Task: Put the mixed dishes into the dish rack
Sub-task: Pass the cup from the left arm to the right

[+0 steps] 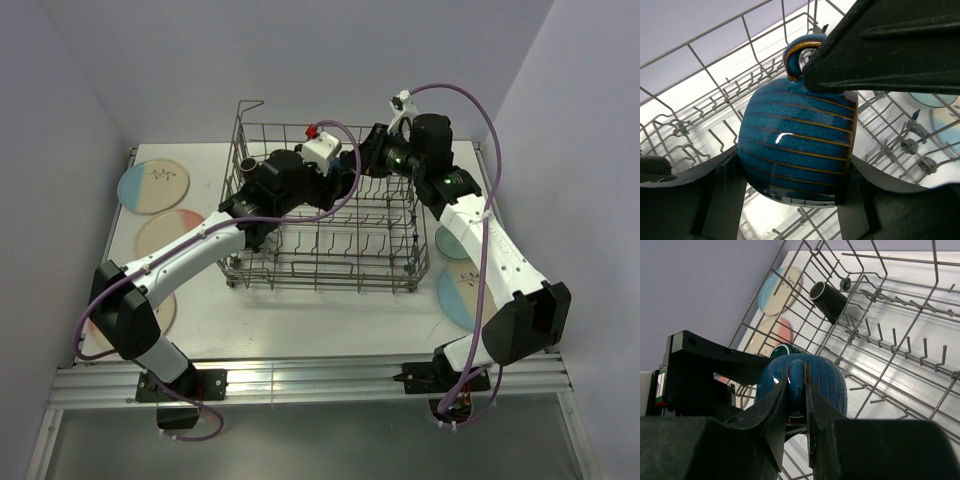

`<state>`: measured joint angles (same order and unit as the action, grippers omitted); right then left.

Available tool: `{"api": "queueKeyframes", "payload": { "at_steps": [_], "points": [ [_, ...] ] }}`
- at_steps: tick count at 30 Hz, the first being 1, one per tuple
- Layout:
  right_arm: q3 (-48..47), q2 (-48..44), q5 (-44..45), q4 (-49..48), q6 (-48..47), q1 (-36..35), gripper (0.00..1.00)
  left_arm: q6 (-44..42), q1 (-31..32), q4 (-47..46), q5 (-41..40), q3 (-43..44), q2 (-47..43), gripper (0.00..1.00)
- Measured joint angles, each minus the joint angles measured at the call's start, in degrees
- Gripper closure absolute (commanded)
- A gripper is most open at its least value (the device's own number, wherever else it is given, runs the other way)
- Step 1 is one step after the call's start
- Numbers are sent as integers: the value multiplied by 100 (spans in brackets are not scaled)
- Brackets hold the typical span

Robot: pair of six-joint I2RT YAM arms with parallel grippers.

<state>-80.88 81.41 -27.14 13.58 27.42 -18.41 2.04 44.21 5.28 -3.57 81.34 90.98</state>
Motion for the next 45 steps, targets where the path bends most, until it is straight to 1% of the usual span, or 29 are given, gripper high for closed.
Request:
{"api": "queueKeyframes", "payload": {
  "at_steps": [1, 4, 7, 8, 10, 11, 14, 17, 20, 23, 27, 31, 38, 42, 45],
  "points": [
    [17, 0, -24, -35, 0, 0, 100, -46, 0, -2, -31, 0, 0, 74],
    [103, -26, -114, -118, -7, 9, 100, -258, -2, 7, -50, -24, -20, 85],
    [186, -35, -295, -199, -2, 9, 91, -496, -2, 2, -79, -162, -133, 92],
    [201, -35, -354, -203, -2, 7, 84, -577, -2, 4, -83, -216, -184, 92],
    [221, -35, -516, -210, -4, 7, 80, -728, -2, 7, -83, -306, -284, 94],
    [221, -35, -595, -210, -4, 7, 76, -796, -2, 15, -83, -339, -332, 94],
    [219, -35, -920, -245, -81, 22, 68, -1104, -2, 44, -81, -417, -468, 96],
    [208, -20, -1526, -216, -289, 70, 66, -1550, -2, 122, -44, -553, -621, 98],
    [26, 105, -2098, 72, -654, 79, 63, -2065, -13, 151, 33, -844, -870, 99],
    [-330, 350, -2518, 494, -1123, 76, 62, -2638, -24, 234, 125, -1078, -1106, 99],
    [-960, 750, -2826, 1228, -1753, 63, 60, -3314, -22, 459, 247, -1128, -1213, 100],
    [-1648, 1182, -2959, 2118, -2396, -2, 57, -3836, -17, 667, 378, -1244, -1283, 100],
    [-2129, 1545, -2747, 3445, -3368, -264, 51, -4365, -17, 1027, 372, -1460, -1517, 100],
    [-2232, 1589, -2553, 3875, -3731, -494, 50, -4544, -17, 1060, 374, -1460, -1606, 100],
    [-2267, 1606, -2452, 4116, -3919, -638, 53, -4638, -17, 1082, 378, -1460, -1615, 100]
  ]
}}
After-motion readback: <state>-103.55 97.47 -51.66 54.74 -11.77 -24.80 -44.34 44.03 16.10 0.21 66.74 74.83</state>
